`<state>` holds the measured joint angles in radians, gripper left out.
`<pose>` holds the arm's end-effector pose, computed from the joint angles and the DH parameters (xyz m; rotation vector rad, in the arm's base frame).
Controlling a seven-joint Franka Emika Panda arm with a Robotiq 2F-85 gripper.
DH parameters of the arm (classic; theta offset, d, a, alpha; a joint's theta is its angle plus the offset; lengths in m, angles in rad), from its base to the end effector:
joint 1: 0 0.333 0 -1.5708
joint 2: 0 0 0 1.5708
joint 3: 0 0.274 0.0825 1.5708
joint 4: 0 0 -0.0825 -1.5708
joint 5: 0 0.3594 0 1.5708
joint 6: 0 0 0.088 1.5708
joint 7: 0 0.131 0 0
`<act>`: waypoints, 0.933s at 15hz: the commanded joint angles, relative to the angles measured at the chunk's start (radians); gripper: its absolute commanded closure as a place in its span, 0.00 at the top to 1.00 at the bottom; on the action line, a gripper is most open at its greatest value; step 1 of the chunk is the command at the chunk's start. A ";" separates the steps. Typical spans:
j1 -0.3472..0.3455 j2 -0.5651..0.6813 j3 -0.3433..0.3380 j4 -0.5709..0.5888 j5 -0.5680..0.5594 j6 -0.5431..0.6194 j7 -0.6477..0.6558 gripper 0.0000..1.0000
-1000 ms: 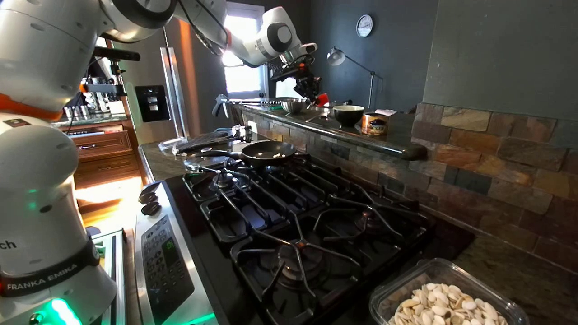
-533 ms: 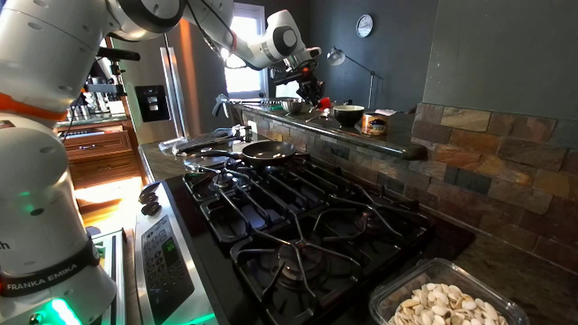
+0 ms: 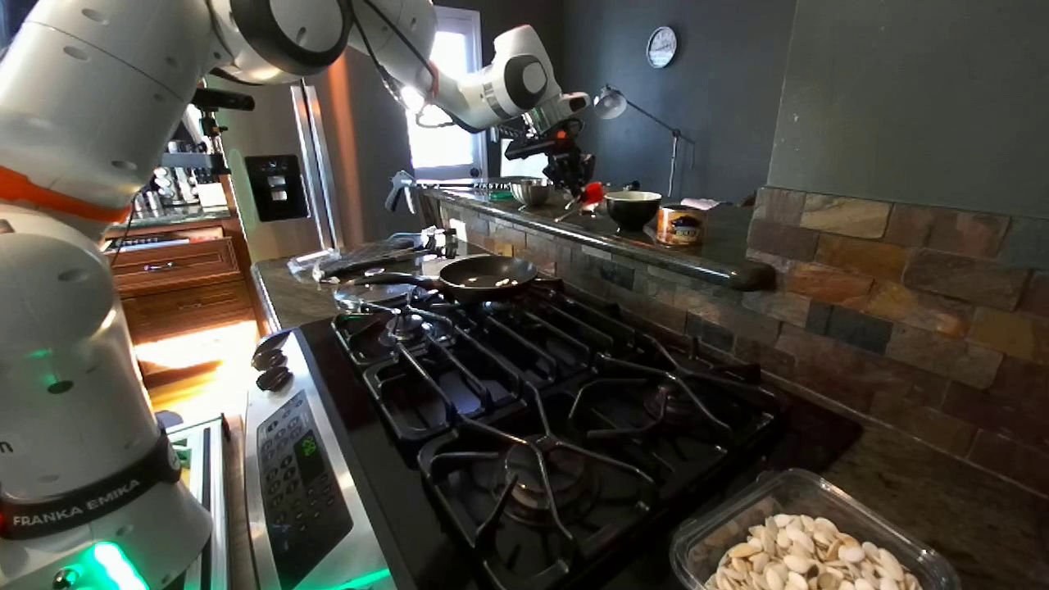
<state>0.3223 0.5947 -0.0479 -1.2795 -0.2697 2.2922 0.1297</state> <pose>0.6972 0.1933 0.4031 2.8608 0.4244 0.6775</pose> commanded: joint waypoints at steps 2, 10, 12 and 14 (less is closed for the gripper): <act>-0.032 0.089 0.034 0.113 0.002 0.008 -0.035 0.04; -0.041 0.182 0.046 0.229 0.016 0.000 -0.076 0.04; -0.042 0.196 0.048 0.248 0.020 -0.008 -0.083 0.04; -0.041 0.203 0.046 0.253 0.025 -0.008 -0.089 0.07</act>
<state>0.2926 0.7602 -0.0185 -1.0781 -0.2640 2.2922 0.0689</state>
